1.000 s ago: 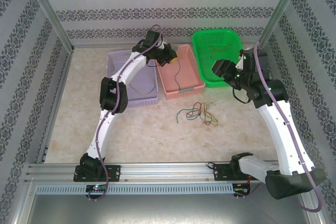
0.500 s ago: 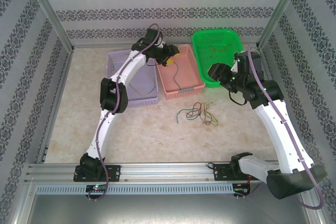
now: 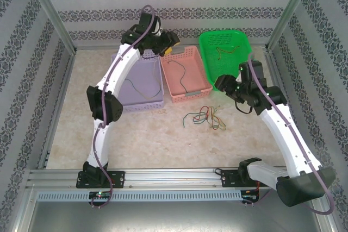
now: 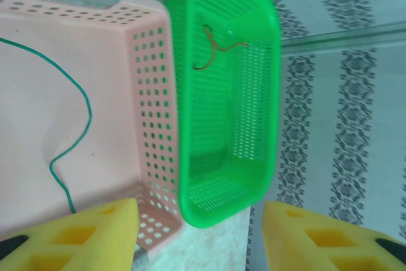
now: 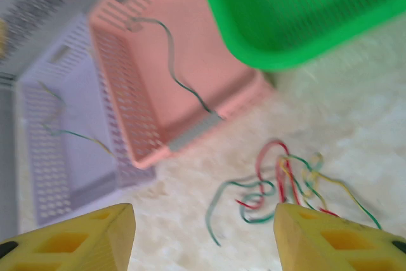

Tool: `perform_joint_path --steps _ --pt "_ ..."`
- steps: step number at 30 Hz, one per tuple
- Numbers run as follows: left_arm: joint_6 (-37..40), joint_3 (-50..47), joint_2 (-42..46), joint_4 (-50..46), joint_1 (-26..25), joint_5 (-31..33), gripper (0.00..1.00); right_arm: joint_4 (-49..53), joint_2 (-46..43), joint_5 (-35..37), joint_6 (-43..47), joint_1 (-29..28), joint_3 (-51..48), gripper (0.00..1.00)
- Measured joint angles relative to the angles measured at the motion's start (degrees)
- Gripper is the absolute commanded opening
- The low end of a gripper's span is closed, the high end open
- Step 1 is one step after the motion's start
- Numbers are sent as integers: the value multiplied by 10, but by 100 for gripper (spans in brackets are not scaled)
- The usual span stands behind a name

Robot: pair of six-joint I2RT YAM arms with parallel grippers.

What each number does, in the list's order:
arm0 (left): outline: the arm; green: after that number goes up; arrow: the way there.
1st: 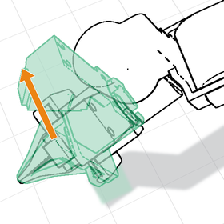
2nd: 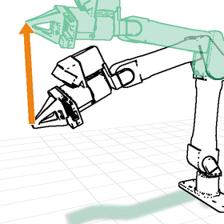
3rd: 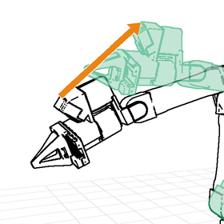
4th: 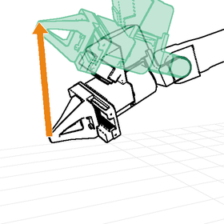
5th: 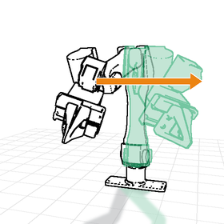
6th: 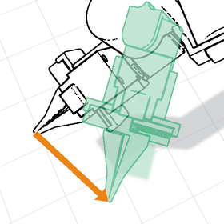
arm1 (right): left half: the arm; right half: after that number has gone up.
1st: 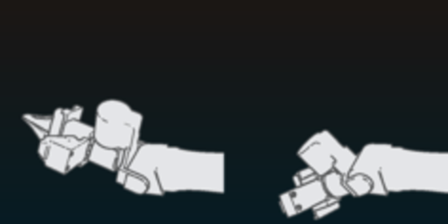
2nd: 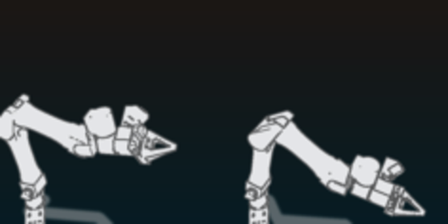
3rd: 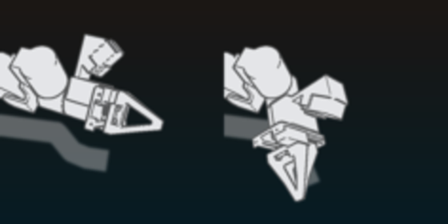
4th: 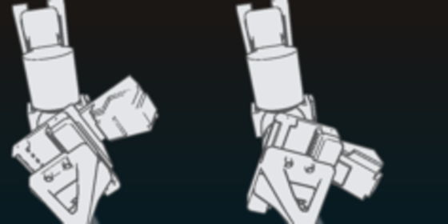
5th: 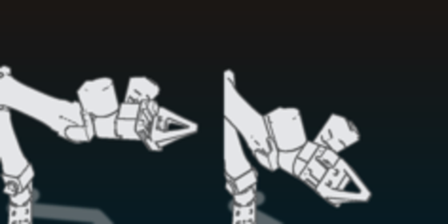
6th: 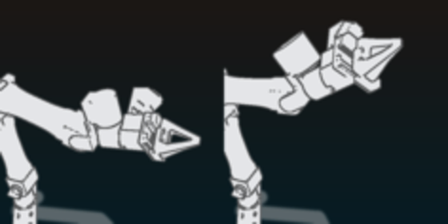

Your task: Untangle the cables

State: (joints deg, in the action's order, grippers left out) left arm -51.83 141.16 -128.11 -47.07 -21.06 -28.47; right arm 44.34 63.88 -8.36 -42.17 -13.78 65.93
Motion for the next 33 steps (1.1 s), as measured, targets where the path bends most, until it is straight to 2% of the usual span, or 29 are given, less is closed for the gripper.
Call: perform_joint_path --steps 2,8,12,15,22,28,33 --pt "17 -57 54 2 -17 7 46 3 -1 1 0 0 -46 57" --pt "53 -372 221 46 -125 20 32 7 23 4 2 0 -162 50" --pt "69 -546 251 73 -193 26 31 -3 60 -3 2 -13 -179 48" --pt "84 -631 249 81 -218 38 36 -21 74 -12 -12 -41 -183 47" --pt "114 -644 207 129 -224 64 43 -69 82 -31 -82 -71 -211 47" --pt "138 -603 137 152 -225 78 42 -105 83 -49 -154 -71 -232 51" --pt "155 -595 112 152 -236 96 41 -136 105 -52 -209 -71 -235 58"
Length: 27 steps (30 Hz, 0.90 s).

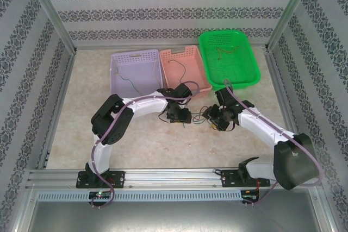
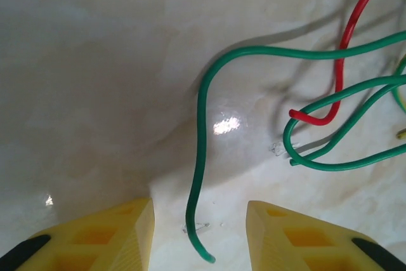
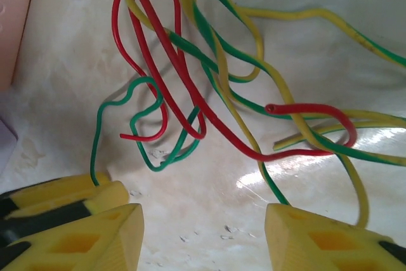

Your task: Untangle the cables

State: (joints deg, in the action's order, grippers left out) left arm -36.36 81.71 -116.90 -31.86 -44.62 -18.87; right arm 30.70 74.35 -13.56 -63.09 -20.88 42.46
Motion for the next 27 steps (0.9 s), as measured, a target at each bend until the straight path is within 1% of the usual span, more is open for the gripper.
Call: perform_joint_path --steps 2,3,6,9,12,14,16,18,21,24,27 --pt "4 4 -6 -1 -7 8 30 -8 14 2 -16 0 0 61" --pt "8 6 -7 -3 -8 12 21 -11 22 5 -22 0 0 61" --pt "17 19 -16 -2 -17 24 1 -22 52 12 -35 2 1 59" --pt "18 20 -14 -3 -28 41 0 -29 87 24 -46 5 7 54" --pt "18 9 10 -4 -38 55 0 -35 109 38 -50 14 16 49" --pt "18 -5 45 -10 -41 64 0 -39 118 45 -48 25 21 40" --pt "18 -15 94 -24 -41 74 0 -44 125 48 -44 39 23 29" --pt "18 -16 139 -34 -41 83 0 -47 133 50 -37 53 27 25" --pt "19 -16 203 -50 -40 93 0 -51 145 50 -23 70 32 17" --pt "19 -16 247 -72 -33 102 0 -54 147 50 -13 76 33 15" --pt "19 -16 270 -98 -18 108 0 -56 148 49 -8 79 33 14"
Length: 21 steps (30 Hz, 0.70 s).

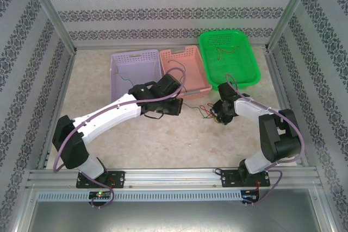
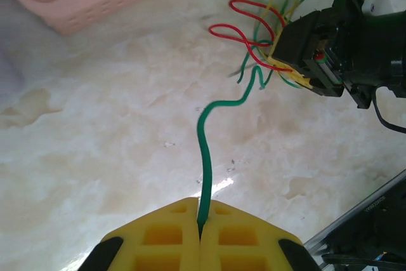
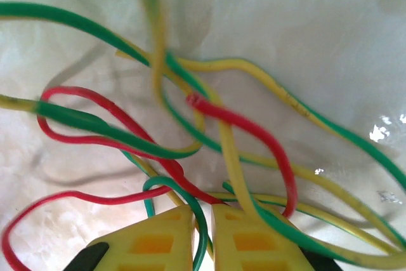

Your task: Untangle the cables

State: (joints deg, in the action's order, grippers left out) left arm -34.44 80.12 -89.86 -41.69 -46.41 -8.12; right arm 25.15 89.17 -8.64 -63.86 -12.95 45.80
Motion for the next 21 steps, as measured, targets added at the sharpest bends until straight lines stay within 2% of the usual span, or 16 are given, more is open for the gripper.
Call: perform_joint_path --steps 5,8,12,18,21 --pt "18 0 38 -33 44 -3 0 -3 2 -13 12 1 3 15" --pt "45 0 51 -43 65 -48 0 2 3 -15 24 0 20 20" --pt "80 -1 52 -62 74 -97 0 12 0 -7 39 0 32 20" --pt "94 -7 72 -100 87 -66 0 30 -7 -1 43 0 32 19" --pt "94 4 96 -129 108 -24 0 33 -7 8 47 5 28 28"
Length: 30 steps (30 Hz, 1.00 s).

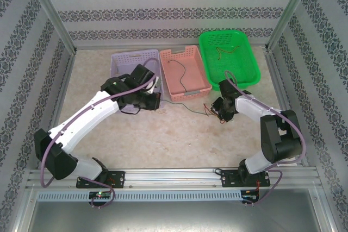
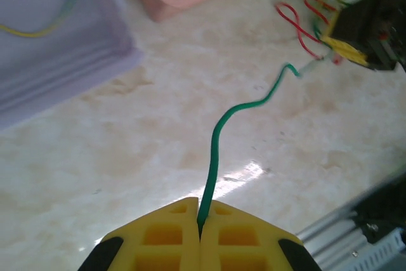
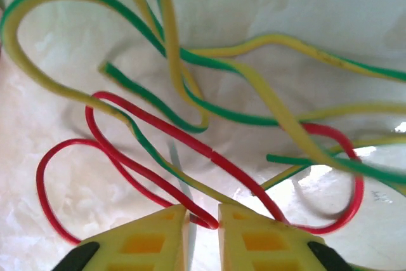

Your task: Untangle the cables

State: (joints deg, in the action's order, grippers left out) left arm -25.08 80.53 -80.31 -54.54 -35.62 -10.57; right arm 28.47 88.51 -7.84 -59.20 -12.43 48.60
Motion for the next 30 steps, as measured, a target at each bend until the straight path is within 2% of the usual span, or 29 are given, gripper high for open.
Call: perform_joint_path --steps 2,4,9,15,26,30 --pt "1 17 17 -13 12 21 0 3 3 9 4 9 -5 36" --pt "1 27 32 -14 16 19 0 5 6 10 8 15 -8 39" --pt "0 33 46 -12 17 -26 0 6 7 12 11 14 -7 44" --pt "-30 39 45 5 24 -64 0 23 -28 10 15 14 -3 60" --pt "-66 101 29 60 48 -142 0 85 -281 0 -11 14 19 69" --pt "-67 101 13 78 50 -172 0 92 -321 -37 -26 29 30 69"
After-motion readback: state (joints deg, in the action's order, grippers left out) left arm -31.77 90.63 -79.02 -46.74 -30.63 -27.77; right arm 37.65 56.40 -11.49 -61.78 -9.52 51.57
